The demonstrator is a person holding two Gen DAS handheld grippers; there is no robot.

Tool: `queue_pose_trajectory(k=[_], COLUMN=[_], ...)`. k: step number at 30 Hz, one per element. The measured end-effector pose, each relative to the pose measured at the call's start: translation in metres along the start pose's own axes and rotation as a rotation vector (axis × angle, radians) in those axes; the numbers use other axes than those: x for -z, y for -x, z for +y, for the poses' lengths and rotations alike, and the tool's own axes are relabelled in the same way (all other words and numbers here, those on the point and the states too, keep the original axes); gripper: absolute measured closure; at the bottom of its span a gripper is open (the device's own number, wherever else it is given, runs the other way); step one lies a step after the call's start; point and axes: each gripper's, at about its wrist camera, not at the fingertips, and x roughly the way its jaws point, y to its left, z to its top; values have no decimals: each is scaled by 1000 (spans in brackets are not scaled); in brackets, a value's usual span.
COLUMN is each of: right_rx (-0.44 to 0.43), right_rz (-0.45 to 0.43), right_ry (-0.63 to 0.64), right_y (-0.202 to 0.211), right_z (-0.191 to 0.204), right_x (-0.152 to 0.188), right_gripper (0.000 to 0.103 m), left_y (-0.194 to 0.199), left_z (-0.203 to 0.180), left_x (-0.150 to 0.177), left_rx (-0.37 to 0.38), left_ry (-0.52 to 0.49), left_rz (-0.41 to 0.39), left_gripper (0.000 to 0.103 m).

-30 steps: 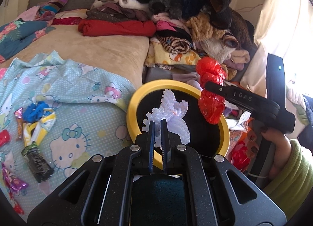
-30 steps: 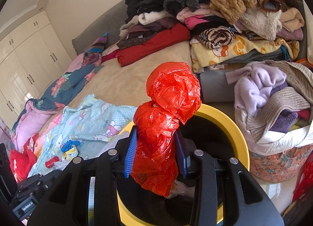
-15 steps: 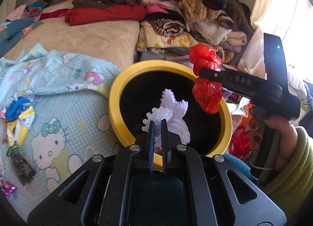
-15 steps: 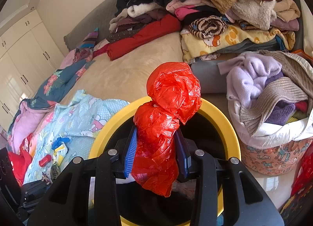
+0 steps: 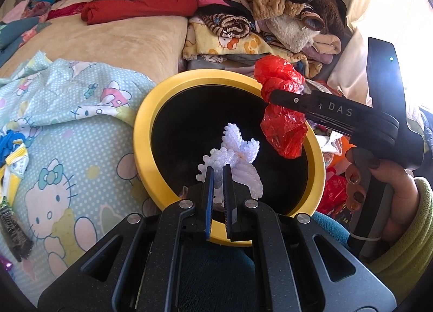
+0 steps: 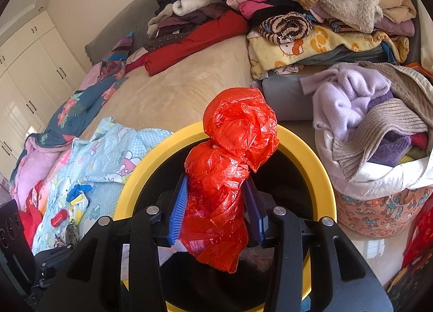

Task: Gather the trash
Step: 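Carry the mesh net with the left tool while the right tool carries the red bag over the bin, then open the left tool over the bin while the right tool opens, dropping the red bag, then move both tools back toward the candy wrappers and red tube on the bed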

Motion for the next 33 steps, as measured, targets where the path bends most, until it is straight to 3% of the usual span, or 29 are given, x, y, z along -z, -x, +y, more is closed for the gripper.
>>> queue_pose_trajectory(k=[2, 6, 10, 12, 14, 15, 20, 33], right_rx=[5, 24, 38, 40, 37, 35, 17, -45], right_rz=[-1, -12, -24, -32, -36, -38, -55, -112], right_ry=[-2, -16, -27, -30, -32, -30, 2, 119], right_y=[0, 0, 3, 4, 6, 6, 12, 30], right_z=[-1, -4, -7, -7, -6, -4, 12, 72], right_x=[0, 0, -1, -1, -2, -1, -2, 2], right_gripper=[58, 41, 35, 32, 30, 30, 25, 19], left_y=[-3, -7, -3, 3, 11, 16, 37, 91], left_z=[-1, -1, 3, 4, 7, 9, 23, 56], left_x=[-2, -4, -5, -6, -7, -6, -5, 3], left_rx=[2, 4, -19, -29, -50, -53, -132, -250], left_ry=[0, -6, 15, 25, 39, 47, 83, 133], left_rz=[4, 4, -16, -32, -59, -75, -127, -244], left_gripper=[100, 99, 54, 47, 16, 14, 11, 11])
